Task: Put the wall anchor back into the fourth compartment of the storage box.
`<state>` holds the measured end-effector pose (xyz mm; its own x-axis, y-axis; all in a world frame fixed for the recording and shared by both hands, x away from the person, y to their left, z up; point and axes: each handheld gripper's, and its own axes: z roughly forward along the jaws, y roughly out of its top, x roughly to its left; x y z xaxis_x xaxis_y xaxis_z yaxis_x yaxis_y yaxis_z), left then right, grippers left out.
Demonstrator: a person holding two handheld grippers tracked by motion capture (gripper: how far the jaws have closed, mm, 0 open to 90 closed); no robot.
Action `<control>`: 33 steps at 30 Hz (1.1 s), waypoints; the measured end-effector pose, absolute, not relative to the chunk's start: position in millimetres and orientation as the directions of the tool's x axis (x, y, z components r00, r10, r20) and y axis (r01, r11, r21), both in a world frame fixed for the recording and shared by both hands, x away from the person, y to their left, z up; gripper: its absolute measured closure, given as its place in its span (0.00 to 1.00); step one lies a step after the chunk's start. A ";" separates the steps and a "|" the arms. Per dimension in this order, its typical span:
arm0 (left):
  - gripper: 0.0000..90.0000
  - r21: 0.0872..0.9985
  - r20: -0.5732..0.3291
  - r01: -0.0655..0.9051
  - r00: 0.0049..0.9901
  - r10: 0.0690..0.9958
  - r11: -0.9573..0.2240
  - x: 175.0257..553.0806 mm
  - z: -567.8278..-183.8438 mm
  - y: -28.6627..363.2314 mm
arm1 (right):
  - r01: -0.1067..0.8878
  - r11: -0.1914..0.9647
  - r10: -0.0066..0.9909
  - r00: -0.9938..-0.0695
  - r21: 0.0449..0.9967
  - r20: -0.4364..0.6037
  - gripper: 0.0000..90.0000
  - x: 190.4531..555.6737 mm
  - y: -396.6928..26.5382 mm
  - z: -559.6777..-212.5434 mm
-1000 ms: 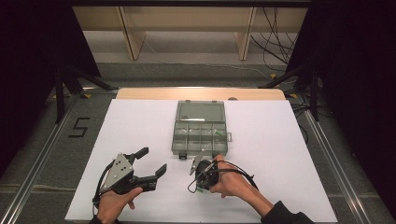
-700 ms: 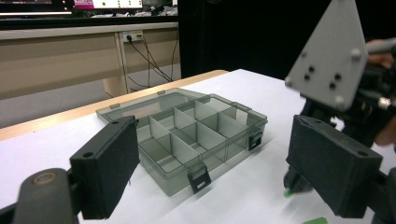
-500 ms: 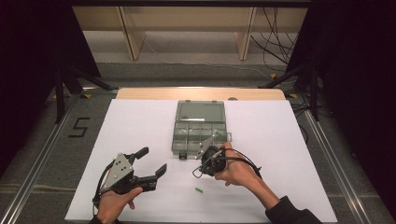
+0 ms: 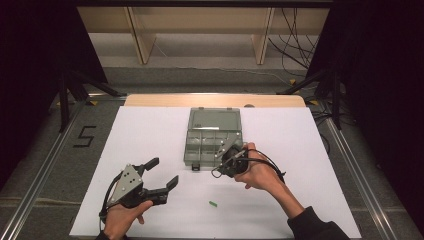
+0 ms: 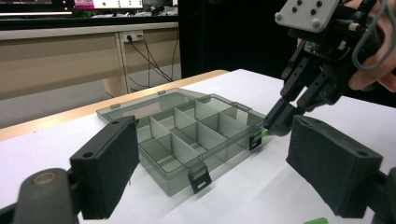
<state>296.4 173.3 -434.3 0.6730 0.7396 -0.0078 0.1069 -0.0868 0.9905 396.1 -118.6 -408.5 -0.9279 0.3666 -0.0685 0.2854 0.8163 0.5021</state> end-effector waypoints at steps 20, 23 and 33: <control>0.18 0.992 0.005 0.092 0.677 0.736 -0.091 297.9 -434.5 173.9 | 0.367 0.750 0.484 -0.872 0.550 -0.079 0.94 436.2 -144.1 -395.3; 0.18 0.993 -0.002 0.088 0.682 0.732 -0.080 298.2 -435.0 173.0 | 0.382 0.736 0.503 -0.861 0.559 -0.075 0.94 442.4 -147.9 -394.7; 0.18 0.991 -0.012 0.109 0.673 0.739 -0.083 297.2 -435.4 173.4 | 0.430 0.711 0.564 -0.821 0.556 -0.087 0.94 466.4 -153.3 -400.9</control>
<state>297.2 173.4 -435.4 0.6735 0.7391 -0.0116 0.1086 -0.0835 0.9906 466.4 -153.3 -400.9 -0.8213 0.5638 -0.0867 0.4297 0.7113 0.5562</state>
